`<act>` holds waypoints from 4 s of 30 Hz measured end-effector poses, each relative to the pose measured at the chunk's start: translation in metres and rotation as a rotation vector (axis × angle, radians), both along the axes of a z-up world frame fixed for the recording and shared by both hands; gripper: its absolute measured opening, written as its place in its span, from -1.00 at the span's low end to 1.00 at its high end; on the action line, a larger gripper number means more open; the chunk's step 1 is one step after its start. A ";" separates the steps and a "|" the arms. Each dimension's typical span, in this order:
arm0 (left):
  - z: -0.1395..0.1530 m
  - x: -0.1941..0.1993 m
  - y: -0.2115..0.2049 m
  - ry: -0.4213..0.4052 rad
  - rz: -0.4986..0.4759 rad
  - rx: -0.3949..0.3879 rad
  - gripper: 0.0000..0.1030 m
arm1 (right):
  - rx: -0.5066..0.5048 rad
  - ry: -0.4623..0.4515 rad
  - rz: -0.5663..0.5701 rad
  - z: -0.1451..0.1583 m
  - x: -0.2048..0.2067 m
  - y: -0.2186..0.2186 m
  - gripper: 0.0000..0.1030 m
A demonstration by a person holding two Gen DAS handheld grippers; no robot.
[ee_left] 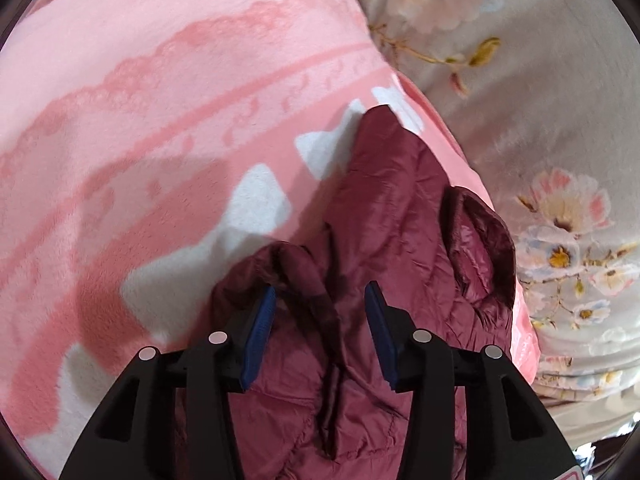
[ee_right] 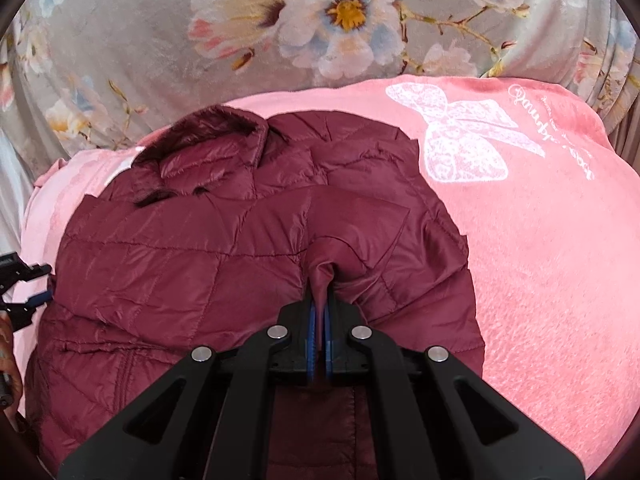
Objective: Fold large clothes
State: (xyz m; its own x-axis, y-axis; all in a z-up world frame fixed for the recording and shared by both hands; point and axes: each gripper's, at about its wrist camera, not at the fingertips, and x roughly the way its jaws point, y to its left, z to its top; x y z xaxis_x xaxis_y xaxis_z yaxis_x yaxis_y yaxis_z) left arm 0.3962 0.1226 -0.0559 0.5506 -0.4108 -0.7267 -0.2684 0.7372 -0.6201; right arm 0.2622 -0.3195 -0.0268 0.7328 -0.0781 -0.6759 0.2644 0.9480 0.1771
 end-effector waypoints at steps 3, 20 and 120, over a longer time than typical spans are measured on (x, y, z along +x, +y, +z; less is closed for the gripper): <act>-0.006 0.006 0.001 0.016 0.011 -0.002 -0.15 | -0.001 -0.009 0.003 0.003 0.001 0.002 -0.97; 0.001 -0.009 -0.042 -0.032 -0.119 0.527 -0.96 | -0.174 0.161 0.021 -0.023 0.009 0.010 -0.91; 0.044 0.087 -0.166 -0.310 -0.436 0.619 -0.67 | 0.145 -0.013 0.175 0.026 0.161 -0.019 -0.73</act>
State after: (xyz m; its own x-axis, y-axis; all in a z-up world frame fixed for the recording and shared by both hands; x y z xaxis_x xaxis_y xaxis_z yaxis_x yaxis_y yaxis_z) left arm 0.4828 -0.0431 -0.0120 0.6470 -0.2088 -0.7333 0.2382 0.9690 -0.0657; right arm 0.4231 -0.3381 -0.0010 0.7354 0.1480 -0.6613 0.0949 0.9437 0.3168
